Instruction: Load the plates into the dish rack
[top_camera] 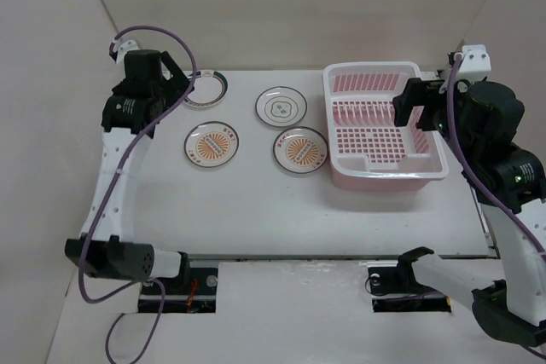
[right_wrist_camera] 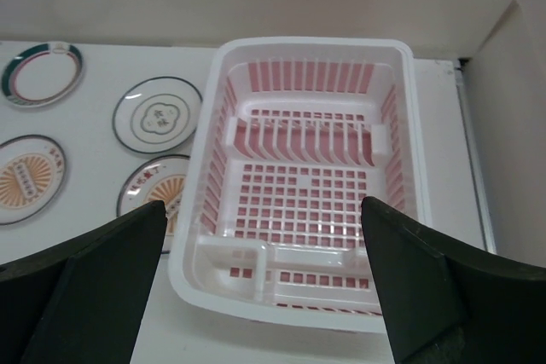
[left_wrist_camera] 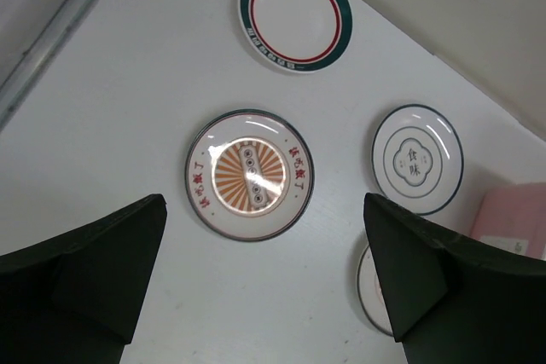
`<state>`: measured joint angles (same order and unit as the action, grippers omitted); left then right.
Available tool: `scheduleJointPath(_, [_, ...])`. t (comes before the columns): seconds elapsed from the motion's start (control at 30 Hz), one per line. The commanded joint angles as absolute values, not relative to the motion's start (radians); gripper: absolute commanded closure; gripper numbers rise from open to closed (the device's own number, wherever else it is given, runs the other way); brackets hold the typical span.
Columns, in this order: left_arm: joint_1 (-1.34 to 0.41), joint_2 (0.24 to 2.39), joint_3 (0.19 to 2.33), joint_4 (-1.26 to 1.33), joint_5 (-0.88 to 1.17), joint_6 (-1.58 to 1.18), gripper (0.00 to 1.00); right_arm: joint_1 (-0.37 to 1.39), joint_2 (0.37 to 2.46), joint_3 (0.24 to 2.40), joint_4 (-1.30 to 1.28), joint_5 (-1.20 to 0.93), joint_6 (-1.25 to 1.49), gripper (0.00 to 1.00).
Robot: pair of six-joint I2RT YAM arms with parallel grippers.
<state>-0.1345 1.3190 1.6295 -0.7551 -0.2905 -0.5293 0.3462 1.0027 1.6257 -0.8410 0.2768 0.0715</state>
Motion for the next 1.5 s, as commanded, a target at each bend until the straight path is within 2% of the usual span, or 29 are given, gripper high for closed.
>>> scheduleJointPath(0.0, [-0.025,1.422,1.608,-0.562,-0.054,-0.517,0.00,0.357,0.989,1.614,-0.723,0.079,0.074,0.00])
scheduleJointPath(0.1, [0.113,1.488,1.527,-0.342,0.189,-0.549,0.00,0.357,0.977,1.578,-0.646,-0.105,0.074,0.00])
scheduleJointPath(0.2, [0.201,1.594,1.465,-0.171,0.387,-0.572,0.00,0.370,0.977,1.556,-0.606,-0.182,0.074,0.00])
scheduleJointPath(0.27, [0.233,1.690,1.454,-0.013,0.452,-0.572,0.00,0.391,0.977,1.555,-0.606,-0.205,0.074,0.00])
scheduleJointPath(0.43, [0.293,1.935,1.532,0.120,0.616,-0.592,0.00,0.411,0.997,1.591,-0.649,-0.206,0.023,0.00])
scheduleJointPath(0.6, [0.304,2.158,1.621,0.163,0.655,-0.614,0.05,0.430,1.015,1.621,-0.686,-0.173,0.003,0.00])
scheduleJointPath(0.93, [0.275,2.339,1.747,0.183,0.589,-0.670,0.09,0.448,1.049,1.666,-0.704,-0.109,0.003,0.00])
scheduleJointPath(1.03, [0.255,2.396,1.815,0.172,0.580,-0.698,0.18,0.457,1.060,1.675,-0.704,-0.100,0.003,0.00])
scheduleJointPath(1.27, [0.244,2.459,1.870,0.184,0.535,-0.770,0.26,0.476,1.060,1.684,-0.704,-0.032,0.003,0.00])
scheduleJointPath(1.47, [0.244,2.500,1.916,0.149,0.512,-0.790,0.47,0.485,1.051,1.684,-0.704,-0.009,0.012,0.00])
